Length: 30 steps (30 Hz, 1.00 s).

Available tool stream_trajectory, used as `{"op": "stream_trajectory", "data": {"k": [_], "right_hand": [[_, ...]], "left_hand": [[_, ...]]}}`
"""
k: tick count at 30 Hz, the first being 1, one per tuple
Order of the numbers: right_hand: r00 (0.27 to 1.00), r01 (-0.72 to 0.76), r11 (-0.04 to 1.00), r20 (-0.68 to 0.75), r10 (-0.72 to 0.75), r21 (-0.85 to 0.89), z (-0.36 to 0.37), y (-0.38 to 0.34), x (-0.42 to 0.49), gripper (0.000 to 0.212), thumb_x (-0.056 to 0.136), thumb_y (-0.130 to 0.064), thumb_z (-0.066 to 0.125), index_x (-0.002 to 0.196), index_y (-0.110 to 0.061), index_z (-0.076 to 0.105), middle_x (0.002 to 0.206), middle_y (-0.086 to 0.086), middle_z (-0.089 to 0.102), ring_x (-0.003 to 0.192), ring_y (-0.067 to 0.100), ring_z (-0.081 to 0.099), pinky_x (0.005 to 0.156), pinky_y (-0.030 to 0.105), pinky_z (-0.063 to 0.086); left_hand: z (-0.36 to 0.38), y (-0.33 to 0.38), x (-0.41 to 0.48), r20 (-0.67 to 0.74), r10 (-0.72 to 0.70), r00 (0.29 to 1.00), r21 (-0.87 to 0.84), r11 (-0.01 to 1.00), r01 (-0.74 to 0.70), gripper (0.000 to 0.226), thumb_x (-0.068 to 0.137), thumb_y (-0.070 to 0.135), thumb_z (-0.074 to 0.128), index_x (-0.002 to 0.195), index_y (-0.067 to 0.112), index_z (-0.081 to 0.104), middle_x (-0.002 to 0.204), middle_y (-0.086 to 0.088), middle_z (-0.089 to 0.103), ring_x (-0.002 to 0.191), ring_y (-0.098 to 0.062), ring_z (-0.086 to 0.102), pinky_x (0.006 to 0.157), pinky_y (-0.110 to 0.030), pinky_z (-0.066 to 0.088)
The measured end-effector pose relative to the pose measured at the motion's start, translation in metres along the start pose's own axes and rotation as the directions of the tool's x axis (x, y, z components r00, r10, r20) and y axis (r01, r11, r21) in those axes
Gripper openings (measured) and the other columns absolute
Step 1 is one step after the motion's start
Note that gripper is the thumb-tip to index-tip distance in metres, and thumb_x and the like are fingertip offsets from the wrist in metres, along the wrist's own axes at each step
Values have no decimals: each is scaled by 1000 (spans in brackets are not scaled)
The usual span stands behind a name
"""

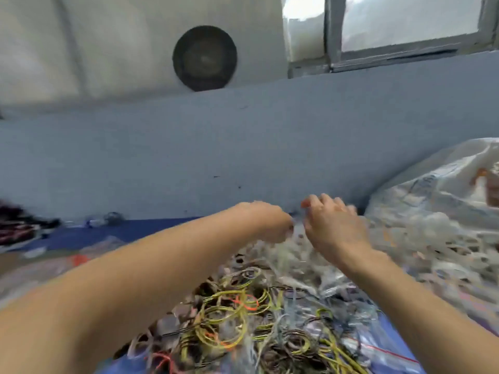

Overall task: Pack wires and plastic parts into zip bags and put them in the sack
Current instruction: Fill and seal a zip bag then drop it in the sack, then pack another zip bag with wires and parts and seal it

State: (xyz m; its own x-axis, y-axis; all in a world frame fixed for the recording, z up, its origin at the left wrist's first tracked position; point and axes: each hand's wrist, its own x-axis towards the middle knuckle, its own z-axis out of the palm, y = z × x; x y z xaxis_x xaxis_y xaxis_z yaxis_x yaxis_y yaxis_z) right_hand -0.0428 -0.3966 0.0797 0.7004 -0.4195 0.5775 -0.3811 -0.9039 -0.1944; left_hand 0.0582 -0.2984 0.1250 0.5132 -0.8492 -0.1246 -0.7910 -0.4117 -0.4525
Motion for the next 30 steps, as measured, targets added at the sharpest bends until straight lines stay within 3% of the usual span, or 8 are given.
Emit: {"op": "stream_trajectory", "data": {"k": [4,8,12,15,18,23,26,30], "right_hand": [[972,188,973,115,-204,132,35,-140,-16,34,97,-25,41,130,-23,48,127,4,56,116,29,50,91,42,36],[923,236,951,260,-284,201,67,-226,-43,37,97,-22,40,134,-20,47,134,6,54,122,29,47,99,44,35],[877,240,954,382,-292,179,89,-252,-66,37,98,-19,39,135,-17,45,137,8,52,125,29,46,104,45,36],[868,233,962,415,-271,142,100,-255,-80,36,99,-21,39,134,-16,46,136,8,53,125,29,47,104,44,37],[868,223,965,422,-262,141,104,-251,-89,35,100,-26,39,132,-16,46,133,8,53,124,30,46,102,45,37],[869,219,969,429,-248,117,106,-244,-94,34,98,-21,41,131,-17,46,132,8,54,126,29,45,103,47,37],[871,212,970,427,-244,123,107,-246,-98,34,98,-20,39,132,-17,46,135,8,53,127,30,45,103,46,37],[866,236,963,422,-268,128,105,-245,-106,34,99,-22,39,132,-18,45,136,6,52,128,30,44,101,45,37]], "left_hand": [[84,-127,-116,296,-206,933,20,978,209,27,97,33,40,83,14,53,94,-8,60,74,-27,56,74,-41,49],[165,-197,-204,453,-309,836,-73,922,380,34,97,40,42,112,17,62,109,-8,67,93,-28,67,85,-43,55],[227,-211,-234,377,-357,855,-255,847,466,34,98,35,45,119,15,63,122,-6,64,105,-26,60,87,-33,47],[265,-209,-235,308,-408,860,-395,767,506,36,96,34,49,121,13,62,126,-7,63,109,-24,59,94,-36,47],[285,-203,-234,454,-309,836,-452,729,515,64,89,52,59,144,23,42,147,0,45,129,-21,49,106,-36,39],[293,-200,-242,535,-174,827,-428,788,443,93,69,66,71,146,34,30,152,5,36,133,-20,44,108,-41,38],[299,-195,-252,492,-192,849,-340,855,391,82,77,58,70,144,34,29,146,6,41,126,-20,48,100,-38,41],[307,-184,-264,391,-217,894,-232,917,324,46,94,45,55,136,32,44,133,5,54,114,-19,55,88,-32,44]]}}
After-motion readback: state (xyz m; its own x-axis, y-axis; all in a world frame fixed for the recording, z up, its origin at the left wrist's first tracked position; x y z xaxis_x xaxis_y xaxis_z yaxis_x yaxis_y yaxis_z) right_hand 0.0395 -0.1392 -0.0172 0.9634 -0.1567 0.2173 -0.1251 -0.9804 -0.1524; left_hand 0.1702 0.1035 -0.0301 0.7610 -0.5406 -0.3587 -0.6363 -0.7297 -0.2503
